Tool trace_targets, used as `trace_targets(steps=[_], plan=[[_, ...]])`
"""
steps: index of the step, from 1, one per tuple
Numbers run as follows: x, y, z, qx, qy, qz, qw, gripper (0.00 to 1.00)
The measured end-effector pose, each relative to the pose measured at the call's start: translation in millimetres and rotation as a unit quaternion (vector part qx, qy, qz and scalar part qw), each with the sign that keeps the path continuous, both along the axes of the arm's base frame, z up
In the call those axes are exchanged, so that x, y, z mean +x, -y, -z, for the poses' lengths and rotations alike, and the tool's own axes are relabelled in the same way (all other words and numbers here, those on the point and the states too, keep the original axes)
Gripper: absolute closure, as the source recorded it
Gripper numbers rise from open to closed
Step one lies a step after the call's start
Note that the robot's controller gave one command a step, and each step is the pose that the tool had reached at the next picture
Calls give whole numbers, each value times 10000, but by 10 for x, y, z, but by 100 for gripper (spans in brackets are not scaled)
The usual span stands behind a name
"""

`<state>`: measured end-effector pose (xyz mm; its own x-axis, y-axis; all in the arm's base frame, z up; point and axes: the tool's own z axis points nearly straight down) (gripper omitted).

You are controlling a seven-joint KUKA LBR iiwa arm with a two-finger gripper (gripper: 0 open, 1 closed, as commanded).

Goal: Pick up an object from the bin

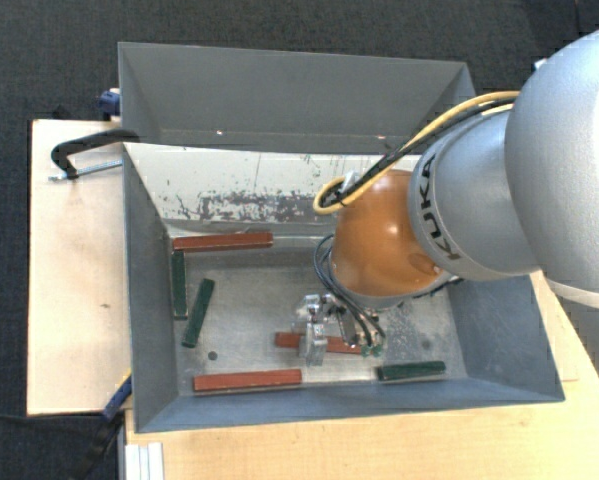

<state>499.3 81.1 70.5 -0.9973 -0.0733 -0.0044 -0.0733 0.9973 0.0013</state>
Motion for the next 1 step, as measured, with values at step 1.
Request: trace_targets(steps=[1], plan=[[51,-199,-1508,2,8,-193,9998,100]])
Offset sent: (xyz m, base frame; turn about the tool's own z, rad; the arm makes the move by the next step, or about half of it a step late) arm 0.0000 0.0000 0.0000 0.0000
